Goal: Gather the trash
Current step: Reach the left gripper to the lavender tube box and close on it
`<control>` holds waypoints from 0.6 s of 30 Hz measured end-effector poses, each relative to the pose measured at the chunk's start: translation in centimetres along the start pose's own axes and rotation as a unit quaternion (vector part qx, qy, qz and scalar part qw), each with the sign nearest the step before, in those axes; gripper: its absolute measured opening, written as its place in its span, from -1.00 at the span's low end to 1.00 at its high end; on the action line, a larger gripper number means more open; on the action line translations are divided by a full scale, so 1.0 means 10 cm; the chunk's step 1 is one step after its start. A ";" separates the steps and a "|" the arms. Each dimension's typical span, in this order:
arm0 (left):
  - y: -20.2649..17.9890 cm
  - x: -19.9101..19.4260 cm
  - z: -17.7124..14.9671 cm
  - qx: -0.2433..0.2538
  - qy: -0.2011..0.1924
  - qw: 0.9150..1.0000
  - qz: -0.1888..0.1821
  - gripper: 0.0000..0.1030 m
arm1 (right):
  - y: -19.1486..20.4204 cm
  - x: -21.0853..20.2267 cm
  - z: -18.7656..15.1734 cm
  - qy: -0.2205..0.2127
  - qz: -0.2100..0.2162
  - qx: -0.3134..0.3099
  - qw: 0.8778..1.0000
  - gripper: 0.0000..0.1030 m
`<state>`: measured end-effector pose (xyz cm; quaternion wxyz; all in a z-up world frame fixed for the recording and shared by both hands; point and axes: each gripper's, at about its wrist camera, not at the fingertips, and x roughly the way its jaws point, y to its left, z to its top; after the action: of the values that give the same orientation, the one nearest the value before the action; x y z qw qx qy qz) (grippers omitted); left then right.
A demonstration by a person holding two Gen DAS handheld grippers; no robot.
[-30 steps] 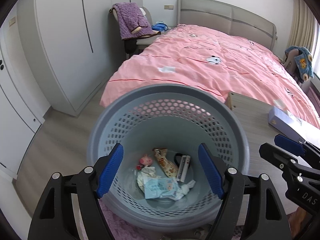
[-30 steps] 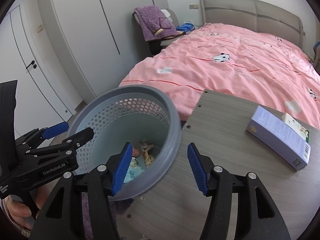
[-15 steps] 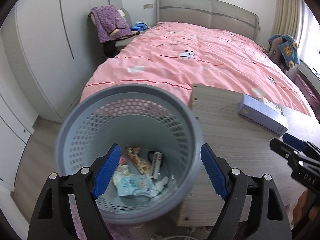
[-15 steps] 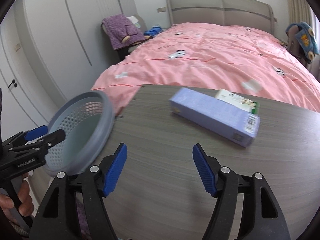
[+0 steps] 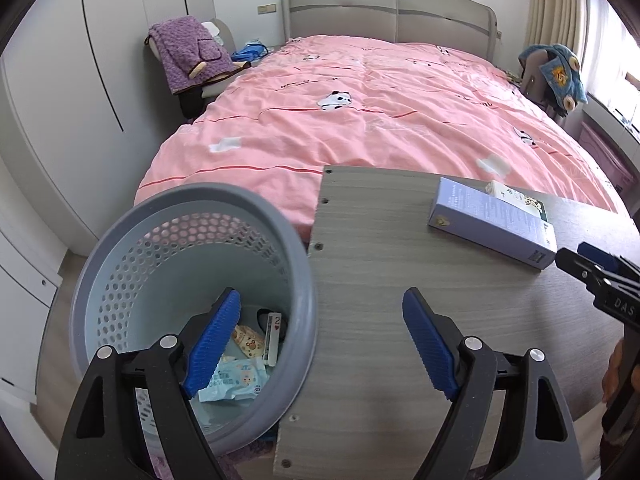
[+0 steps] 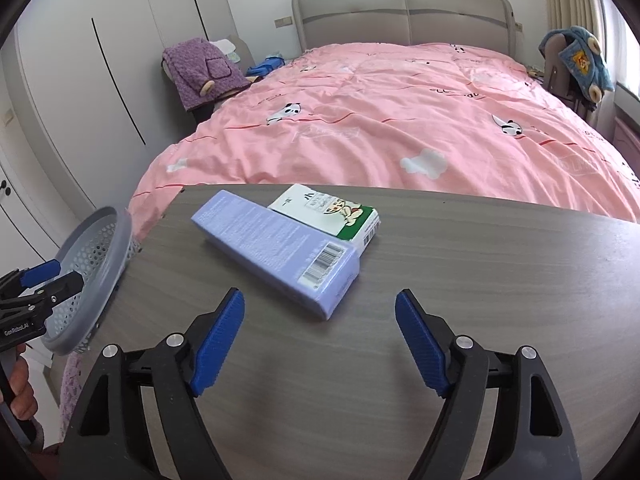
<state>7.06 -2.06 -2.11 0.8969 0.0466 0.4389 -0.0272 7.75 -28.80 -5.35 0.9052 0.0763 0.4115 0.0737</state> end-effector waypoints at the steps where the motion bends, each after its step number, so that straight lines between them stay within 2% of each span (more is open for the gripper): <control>1: -0.03 0.01 0.01 0.002 0.001 1.000 0.002 0.55 | -0.02 0.01 0.01 0.001 0.004 -0.002 1.000 0.51; 6: -0.09 0.06 0.08 0.007 0.004 1.000 0.006 0.55 | -0.05 0.14 0.08 0.010 0.030 -0.013 0.999 0.57; 18: -0.11 0.15 0.12 0.007 0.010 1.000 0.013 0.55 | -0.02 0.36 0.20 0.025 0.056 -0.023 0.998 0.61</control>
<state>8.82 -3.25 -2.60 0.8922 0.0592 0.4474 -0.0183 11.59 -28.42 -6.77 0.8905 0.0768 0.4276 0.1352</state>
